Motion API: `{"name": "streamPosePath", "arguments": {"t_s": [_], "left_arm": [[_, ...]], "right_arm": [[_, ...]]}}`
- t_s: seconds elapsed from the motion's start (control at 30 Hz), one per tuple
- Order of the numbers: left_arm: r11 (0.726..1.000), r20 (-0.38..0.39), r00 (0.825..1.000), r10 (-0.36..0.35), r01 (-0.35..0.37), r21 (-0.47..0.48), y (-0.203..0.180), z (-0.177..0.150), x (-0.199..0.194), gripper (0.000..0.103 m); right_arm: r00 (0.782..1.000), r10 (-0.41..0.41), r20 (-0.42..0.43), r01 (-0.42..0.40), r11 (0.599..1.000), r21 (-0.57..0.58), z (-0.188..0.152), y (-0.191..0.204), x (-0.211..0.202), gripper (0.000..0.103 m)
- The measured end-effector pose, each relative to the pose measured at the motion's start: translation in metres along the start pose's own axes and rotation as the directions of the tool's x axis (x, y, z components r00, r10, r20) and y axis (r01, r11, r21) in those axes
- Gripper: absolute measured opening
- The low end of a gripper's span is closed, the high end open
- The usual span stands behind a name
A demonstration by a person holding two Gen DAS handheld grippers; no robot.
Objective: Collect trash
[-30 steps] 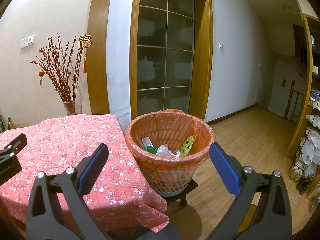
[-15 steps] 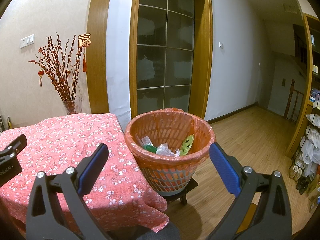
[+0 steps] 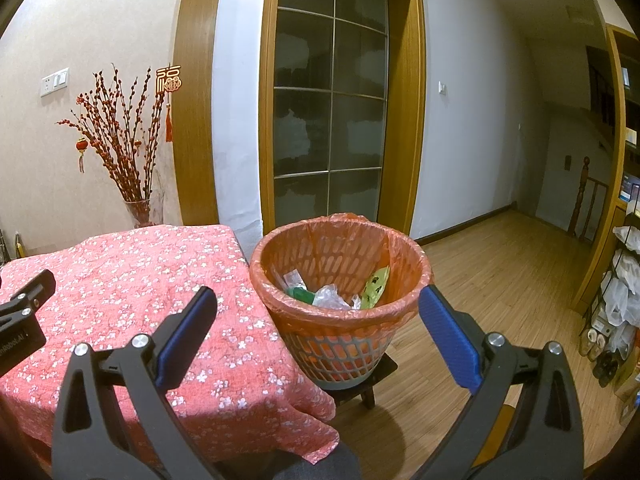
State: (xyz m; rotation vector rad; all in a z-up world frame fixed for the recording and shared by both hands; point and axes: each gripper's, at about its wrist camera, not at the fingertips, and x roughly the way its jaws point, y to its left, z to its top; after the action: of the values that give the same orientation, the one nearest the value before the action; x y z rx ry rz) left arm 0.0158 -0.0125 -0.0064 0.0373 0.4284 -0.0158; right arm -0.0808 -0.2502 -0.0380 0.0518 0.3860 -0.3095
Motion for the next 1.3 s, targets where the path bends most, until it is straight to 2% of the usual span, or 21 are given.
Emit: {"name": "streamPosePath", "arguments": {"t_s": [1.0, 1.3], "left_arm": [[1.000, -0.025, 1.000, -0.013, 0.012, -0.009, 0.0019, -0.0024, 0.0034, 0.101], [1.000, -0.021, 1.000, 0.003, -0.003, 0.001, 0.0021, -0.0011, 0.0046, 0.101]], "right_arm": [[1.000, 0.005, -0.018, -0.005, 1.000, 0.006, -0.0071, 0.0008, 0.0037, 0.099], [1.000, 0.008, -0.025, -0.008, 1.000, 0.004, -0.0079, 0.0010, 0.0055, 0.099]]}}
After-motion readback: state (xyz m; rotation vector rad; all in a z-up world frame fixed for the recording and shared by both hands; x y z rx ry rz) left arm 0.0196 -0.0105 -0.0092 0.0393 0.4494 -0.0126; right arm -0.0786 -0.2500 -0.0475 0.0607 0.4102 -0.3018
